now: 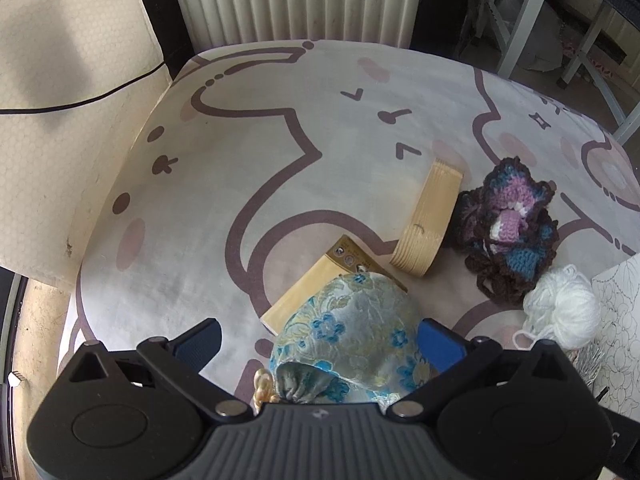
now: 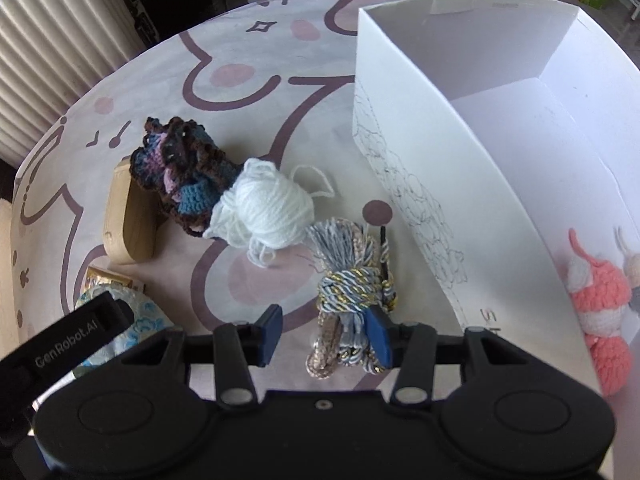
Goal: Organize objects
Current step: 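Grasp the braided rope tassel with the right tool while the left tool grasps the blue floral pouch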
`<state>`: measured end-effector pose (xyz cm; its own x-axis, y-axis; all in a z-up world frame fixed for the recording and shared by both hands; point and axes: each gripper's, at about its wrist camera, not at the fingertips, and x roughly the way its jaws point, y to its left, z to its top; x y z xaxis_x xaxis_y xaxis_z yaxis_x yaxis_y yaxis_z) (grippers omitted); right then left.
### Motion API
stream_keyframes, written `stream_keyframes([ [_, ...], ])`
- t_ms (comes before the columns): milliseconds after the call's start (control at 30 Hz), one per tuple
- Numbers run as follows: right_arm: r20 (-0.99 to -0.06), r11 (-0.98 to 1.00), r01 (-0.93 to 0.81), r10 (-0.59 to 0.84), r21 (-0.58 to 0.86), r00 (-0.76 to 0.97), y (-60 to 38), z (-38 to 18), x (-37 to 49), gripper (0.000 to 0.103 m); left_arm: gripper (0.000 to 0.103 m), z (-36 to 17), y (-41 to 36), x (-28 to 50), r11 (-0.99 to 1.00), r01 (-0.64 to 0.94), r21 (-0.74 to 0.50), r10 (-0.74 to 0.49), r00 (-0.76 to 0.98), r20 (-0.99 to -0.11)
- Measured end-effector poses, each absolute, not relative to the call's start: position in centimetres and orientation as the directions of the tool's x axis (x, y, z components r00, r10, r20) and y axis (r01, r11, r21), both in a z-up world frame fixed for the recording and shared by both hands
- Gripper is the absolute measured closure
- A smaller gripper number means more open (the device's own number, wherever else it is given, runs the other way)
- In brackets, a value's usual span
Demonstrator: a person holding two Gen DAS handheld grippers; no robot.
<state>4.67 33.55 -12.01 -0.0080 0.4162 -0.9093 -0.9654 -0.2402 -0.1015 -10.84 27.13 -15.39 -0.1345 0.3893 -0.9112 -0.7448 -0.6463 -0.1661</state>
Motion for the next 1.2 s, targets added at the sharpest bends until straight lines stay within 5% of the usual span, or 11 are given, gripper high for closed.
stream_keyframes([
  [433, -0.900, -0.183, -0.966, 0.427, -0.182, 0.089, 33.9, -12.9, 4.6, 0.063, 0.001, -16.6, 28.9, -9.5, -0.667, -0.729, -0.151, 0.334, -0.112, -0.936],
  [733, -0.908, -0.210, -0.956, 0.405, -0.206, 0.107, 34.9, -14.4, 5.1, 0.062, 0.013, -16.8, 28.5, -10.0, -0.649, -0.740, -0.177, 0.338, -0.072, -0.938],
  [1200, -0.934, -0.398, -0.909, 0.355, -0.119, -0.033, 35.4, -12.4, 5.8, 0.068, 0.017, -15.6, 27.0, -9.9, -0.576, -0.802, -0.160, 0.336, -0.054, -0.940],
])
